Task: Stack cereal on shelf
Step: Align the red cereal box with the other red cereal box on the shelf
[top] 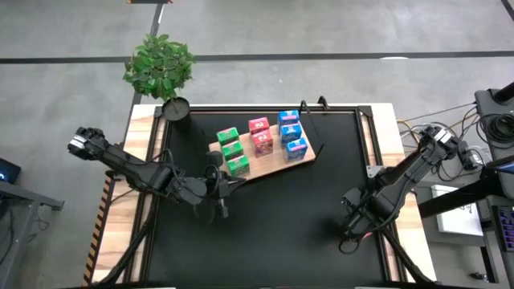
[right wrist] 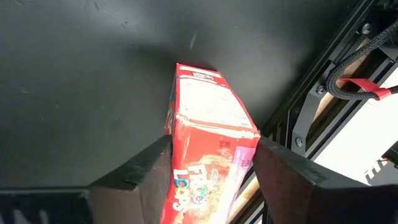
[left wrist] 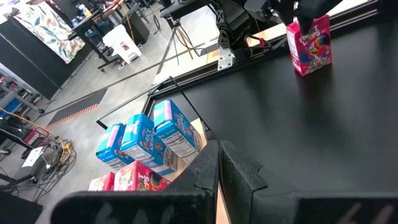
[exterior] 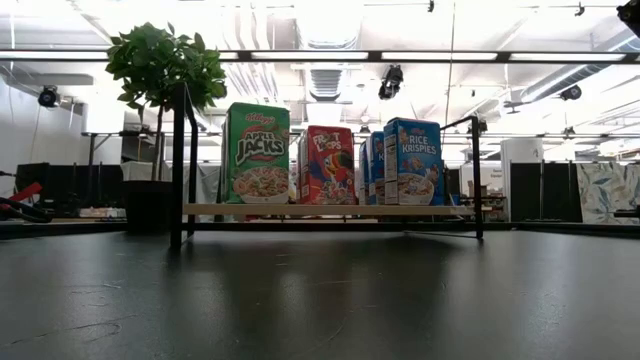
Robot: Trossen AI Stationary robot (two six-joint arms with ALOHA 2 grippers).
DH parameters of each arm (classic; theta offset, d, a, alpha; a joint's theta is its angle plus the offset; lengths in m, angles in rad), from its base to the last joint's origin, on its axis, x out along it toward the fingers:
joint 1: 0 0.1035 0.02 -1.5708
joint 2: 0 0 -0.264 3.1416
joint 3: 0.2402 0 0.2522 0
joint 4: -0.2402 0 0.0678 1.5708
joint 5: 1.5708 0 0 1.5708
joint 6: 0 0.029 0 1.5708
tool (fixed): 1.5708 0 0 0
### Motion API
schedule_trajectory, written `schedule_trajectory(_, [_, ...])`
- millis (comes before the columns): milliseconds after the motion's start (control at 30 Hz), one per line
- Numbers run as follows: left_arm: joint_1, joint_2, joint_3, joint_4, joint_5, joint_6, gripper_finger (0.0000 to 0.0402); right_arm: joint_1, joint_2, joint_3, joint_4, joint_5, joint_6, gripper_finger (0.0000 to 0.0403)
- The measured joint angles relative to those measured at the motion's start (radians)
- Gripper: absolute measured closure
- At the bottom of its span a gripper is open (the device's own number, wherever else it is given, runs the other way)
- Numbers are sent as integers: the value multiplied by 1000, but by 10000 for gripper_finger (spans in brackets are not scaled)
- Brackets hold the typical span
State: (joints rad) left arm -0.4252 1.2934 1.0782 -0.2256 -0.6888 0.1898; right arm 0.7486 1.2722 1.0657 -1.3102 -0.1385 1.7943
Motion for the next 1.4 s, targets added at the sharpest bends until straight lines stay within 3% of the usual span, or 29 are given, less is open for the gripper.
schedule_trajectory(200, [0,0,0,1,0,-3,402,0,0,1,7,16,-37,227])
schedule_trajectory(467, [0,0,1,5,0,-16,402,-36,0,35,11,248,-185,232])
schedule_trajectory(700, [-2,0,1,10,0,-25,402,-132,0,47,80,386,-439,232])
schedule_trajectory(1167, [-6,0,6,14,0,-44,402,-396,1,156,387,402,-1093,232])
schedule_trajectory(1400, [-6,0,6,24,0,-42,402,-530,19,259,449,398,-1326,232])
